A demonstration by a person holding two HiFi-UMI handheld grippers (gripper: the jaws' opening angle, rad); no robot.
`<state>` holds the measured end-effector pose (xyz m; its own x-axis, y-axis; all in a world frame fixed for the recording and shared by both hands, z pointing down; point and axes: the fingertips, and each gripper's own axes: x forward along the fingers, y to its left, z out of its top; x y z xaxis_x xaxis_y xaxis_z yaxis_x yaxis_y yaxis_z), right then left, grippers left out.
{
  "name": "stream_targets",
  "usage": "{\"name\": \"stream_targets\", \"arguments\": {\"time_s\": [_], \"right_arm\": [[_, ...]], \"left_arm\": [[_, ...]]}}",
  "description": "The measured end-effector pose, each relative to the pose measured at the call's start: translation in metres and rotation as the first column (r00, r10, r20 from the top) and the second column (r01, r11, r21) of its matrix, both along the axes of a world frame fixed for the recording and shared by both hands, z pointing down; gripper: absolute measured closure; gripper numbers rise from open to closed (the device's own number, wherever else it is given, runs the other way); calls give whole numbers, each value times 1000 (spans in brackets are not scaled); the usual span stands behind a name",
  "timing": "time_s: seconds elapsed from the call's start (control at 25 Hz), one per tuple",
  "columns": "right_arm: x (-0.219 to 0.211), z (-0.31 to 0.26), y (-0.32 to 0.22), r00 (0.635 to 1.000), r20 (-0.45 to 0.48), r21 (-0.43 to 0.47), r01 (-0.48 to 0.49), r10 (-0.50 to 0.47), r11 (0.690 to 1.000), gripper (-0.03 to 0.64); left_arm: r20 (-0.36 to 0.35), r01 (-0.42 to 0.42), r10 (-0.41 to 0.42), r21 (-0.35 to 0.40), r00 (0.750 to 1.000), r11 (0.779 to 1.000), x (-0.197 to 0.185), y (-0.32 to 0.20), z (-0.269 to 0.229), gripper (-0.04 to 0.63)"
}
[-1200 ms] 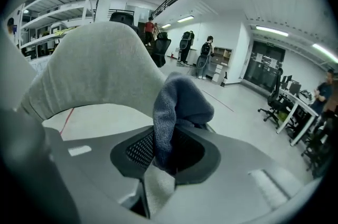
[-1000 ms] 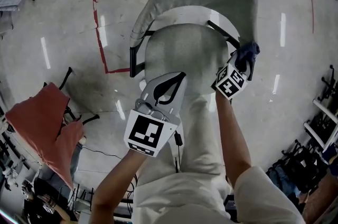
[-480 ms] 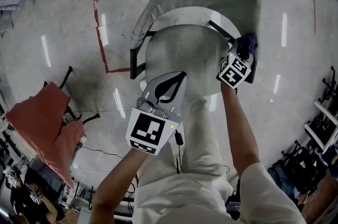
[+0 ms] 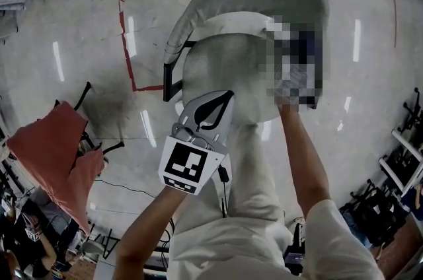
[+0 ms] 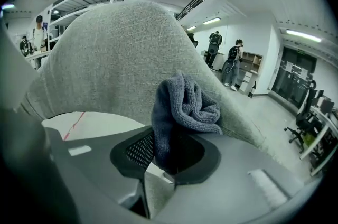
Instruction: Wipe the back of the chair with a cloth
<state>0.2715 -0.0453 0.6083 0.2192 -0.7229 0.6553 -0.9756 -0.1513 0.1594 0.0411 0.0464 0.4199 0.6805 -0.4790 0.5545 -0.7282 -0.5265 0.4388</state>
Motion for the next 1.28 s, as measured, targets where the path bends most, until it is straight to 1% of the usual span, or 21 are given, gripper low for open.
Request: {"name": "stream_targets", "arguments": {"time_s": [0.24,0.4,0.64,0.8,1.0,1.16,1.28], "right_arm": [[-14,-1,-16,998,23,11,51,-51,999,511],[-23,-1,-24,997,39,18,64,-64,998,511],[-50,-10,-44,989,75,44,125,-128,991,511],[-61,-13,-52,985,81,57,149,-154,987,511],[-94,-16,-67,969,85,76,225,-231,971,511],[-109,-18,-73,967,89,84,232,-239,969,512],[-124,-18,-76,958,81,85,270,-276,959,511]], "left_arm": [[-1,11,-11,0,1000,1000,4,-1,0,595],[0,20,-20,1,1000,1000,4,-3,1,595],[2,37,-37,1,999,999,1,-6,0,595],[-1,41,-41,0,999,999,2,-8,0,595],[0,50,-50,-2,999,999,-4,-9,3,595],[-1,65,-65,-4,998,998,-11,-11,3,595],[-2,73,-74,-6,997,997,-18,-11,3,595]]}}
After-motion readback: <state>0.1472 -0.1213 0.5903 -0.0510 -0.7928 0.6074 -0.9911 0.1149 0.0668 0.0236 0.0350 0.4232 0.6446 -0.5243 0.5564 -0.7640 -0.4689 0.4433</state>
